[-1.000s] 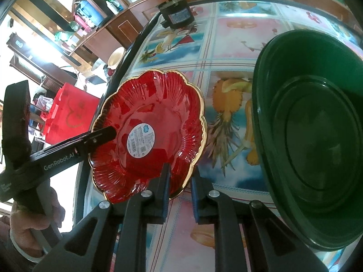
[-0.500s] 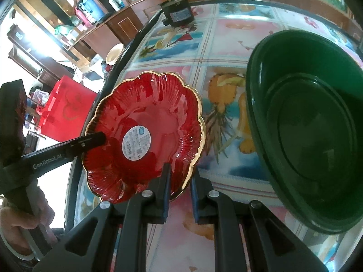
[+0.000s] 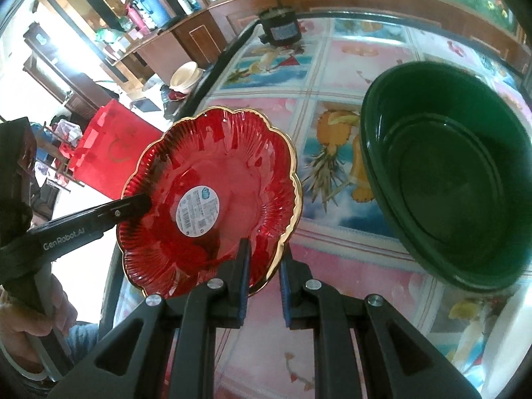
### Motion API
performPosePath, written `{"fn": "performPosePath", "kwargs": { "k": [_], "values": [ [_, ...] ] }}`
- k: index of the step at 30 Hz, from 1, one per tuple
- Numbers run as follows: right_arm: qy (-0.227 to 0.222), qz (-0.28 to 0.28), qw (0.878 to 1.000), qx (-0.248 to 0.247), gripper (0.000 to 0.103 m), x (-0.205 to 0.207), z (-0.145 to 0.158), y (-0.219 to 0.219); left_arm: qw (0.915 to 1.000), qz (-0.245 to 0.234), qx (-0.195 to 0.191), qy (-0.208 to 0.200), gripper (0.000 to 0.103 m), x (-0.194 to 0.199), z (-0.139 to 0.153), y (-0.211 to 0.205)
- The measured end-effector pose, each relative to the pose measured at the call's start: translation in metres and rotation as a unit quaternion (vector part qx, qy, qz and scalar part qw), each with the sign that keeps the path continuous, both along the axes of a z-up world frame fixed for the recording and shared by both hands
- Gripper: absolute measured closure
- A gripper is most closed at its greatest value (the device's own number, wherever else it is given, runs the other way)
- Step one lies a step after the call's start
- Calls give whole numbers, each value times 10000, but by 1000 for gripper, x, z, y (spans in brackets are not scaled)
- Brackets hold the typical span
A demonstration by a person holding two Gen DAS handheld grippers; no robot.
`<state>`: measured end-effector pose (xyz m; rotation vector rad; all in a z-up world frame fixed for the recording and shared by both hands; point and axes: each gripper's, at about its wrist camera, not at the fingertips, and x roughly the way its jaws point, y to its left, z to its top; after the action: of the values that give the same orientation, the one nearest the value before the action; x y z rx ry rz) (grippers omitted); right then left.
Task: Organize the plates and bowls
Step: 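Lift the small red plate and carry it over the large red plate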
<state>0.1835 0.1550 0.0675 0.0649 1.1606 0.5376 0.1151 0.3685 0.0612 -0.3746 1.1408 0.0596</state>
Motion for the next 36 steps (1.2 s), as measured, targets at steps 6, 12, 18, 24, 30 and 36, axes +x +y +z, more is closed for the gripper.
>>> {"fn": "performPosePath", "kwargs": {
  "k": [6,12,18,24,30,36],
  "values": [
    [-150,140,9998,14,89,-18,19,-4,9996,141,131,-186,89,-31,25,-12],
    [-314,262,9992,-18,89,-45,38,-11,9987,299,213,-349,89,-70,48,-26],
    [-409,404,9983,-70,88,-83,50,-18,9981,402,222,-410,89,-116,58,-41],
    [-418,588,9972,-213,88,-116,48,-21,9981,475,192,-352,89,-160,55,-54],
    [-384,662,9965,-346,87,-141,42,-23,9985,441,198,-259,88,-188,46,-64],
    [-260,668,9964,-464,85,-164,30,-28,9993,296,231,-85,88,-206,31,-73]
  ]
}}
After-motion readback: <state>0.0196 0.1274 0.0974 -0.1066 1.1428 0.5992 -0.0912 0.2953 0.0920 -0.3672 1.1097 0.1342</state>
